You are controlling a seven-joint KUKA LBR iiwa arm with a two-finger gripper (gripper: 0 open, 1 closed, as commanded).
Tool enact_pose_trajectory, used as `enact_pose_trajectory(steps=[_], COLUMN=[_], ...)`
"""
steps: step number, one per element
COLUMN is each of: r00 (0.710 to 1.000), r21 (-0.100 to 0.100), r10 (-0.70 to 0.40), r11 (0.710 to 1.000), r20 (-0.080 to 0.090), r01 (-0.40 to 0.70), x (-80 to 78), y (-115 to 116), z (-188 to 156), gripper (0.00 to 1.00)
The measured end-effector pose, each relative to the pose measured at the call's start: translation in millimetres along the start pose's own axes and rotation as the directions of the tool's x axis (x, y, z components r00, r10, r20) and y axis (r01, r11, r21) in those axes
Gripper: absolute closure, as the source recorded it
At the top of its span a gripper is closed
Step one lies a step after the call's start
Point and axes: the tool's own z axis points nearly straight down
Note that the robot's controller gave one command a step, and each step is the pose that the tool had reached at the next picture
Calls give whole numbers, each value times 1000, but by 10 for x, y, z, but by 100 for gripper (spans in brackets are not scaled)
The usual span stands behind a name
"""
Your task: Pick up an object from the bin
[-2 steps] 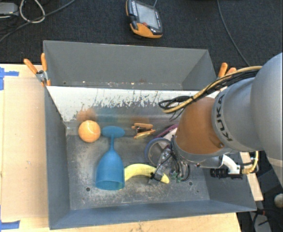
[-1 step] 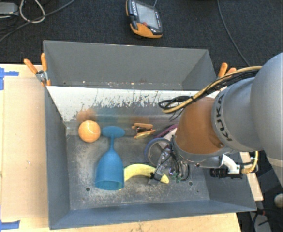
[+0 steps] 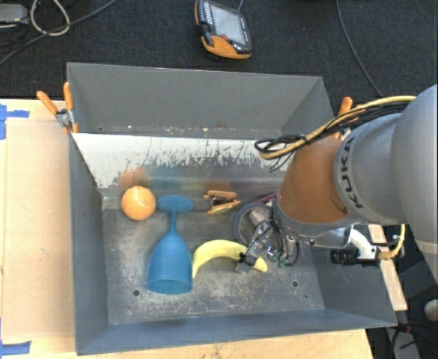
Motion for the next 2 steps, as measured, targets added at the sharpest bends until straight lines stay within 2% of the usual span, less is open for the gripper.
enact_pose_trajectory(steps=[1, 2], r00=[1000, 1000], r21=[2, 0], r10=[-26, -9], r11=[1000, 1000], r20=[-6, 3], r01=[26, 9], x=[280, 129], y=[113, 117], z=[1, -55], gripper=[100, 100])
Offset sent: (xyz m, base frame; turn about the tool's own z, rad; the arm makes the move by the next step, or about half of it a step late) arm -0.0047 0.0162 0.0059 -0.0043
